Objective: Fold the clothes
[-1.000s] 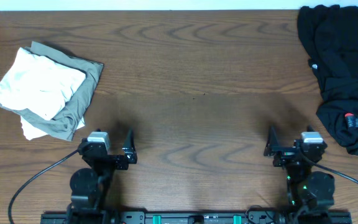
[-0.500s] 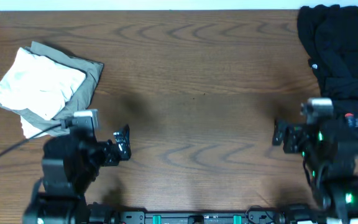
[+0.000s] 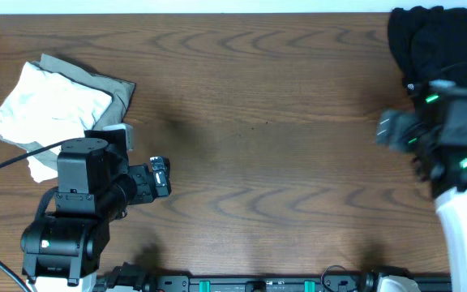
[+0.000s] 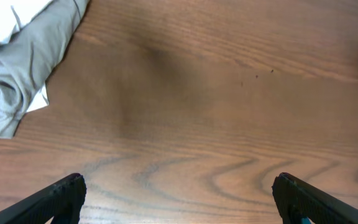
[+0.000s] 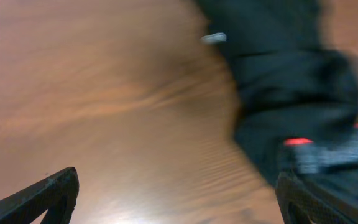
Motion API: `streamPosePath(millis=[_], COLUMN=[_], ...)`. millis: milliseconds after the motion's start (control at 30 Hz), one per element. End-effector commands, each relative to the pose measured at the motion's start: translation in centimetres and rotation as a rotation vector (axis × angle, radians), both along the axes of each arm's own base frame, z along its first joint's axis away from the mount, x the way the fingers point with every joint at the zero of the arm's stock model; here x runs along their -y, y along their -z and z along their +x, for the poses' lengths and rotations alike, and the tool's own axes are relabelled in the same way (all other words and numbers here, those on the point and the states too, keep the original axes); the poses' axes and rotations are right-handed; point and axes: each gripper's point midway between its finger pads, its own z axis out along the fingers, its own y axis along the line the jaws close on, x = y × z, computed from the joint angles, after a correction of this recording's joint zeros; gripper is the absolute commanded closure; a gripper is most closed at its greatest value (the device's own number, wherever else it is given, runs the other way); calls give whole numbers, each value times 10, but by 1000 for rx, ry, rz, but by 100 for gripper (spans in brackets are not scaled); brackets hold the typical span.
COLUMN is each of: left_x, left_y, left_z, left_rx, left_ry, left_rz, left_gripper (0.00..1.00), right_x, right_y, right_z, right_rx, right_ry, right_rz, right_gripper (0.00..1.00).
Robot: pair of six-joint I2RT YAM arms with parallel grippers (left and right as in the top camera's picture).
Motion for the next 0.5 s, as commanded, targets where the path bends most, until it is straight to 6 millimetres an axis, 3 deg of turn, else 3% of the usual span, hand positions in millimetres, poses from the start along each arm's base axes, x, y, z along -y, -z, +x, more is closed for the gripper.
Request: streamPosePath(millis=[0, 100, 233, 467], left_x=[1, 1, 1, 2], left_y=[-10, -10, -9, -5], left_z=[2, 3, 3, 6], left_rx=[31, 33, 29, 10], left_ry=[6, 6, 6, 5], left_rz=[-4, -4, -3, -2], left_gripper=[2, 2, 2, 2], right_x=[59, 116, 168, 220], right_y=[-20, -15, 12, 81], right_z=[14, 23, 27, 23], right_rx=[59, 72, 56, -30], right_ry=[141, 262, 373, 500], right_rz=[38, 61, 70, 129], right_gripper=[1, 1, 4, 8])
